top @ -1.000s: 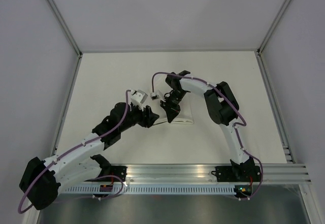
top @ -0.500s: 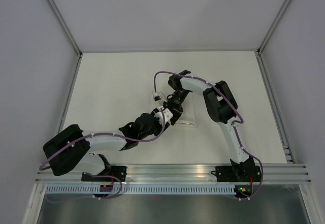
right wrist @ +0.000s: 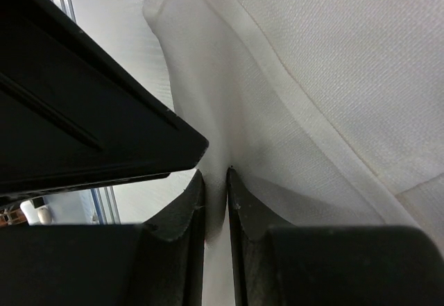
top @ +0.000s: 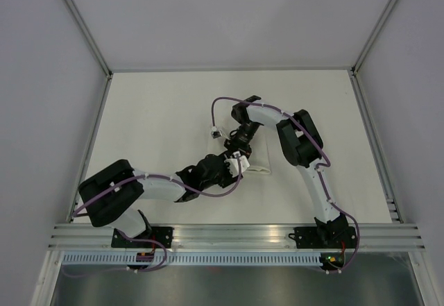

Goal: Fold the napkin, place the utensils inside, and roll it up
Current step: Roll the napkin with the utensil

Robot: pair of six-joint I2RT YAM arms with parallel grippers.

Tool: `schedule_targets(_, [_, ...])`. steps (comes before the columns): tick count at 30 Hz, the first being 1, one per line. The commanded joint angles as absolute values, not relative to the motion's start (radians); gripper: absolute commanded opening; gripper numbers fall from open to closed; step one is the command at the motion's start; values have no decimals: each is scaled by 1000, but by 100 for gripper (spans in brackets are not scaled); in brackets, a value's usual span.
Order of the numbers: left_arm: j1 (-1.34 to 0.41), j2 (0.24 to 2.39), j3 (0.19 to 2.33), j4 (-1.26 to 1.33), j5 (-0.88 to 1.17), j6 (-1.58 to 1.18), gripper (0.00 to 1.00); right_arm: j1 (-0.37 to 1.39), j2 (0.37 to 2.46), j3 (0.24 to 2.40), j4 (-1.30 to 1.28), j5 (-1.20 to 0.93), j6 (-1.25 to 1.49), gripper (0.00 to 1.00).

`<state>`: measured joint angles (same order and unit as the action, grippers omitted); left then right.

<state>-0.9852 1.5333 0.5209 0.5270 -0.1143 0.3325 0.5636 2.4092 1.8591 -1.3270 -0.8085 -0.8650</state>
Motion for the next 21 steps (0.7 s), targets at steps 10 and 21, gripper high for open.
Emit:
schedule_targets(10, [-992,1649,626,439,-66,391,61,545,2507,1862,-1264,-627,-950,14])
schedule_targets(21, [-992,1704,702,284,-20,390,19,535,2502,1875,-1275,-632,-951,14])
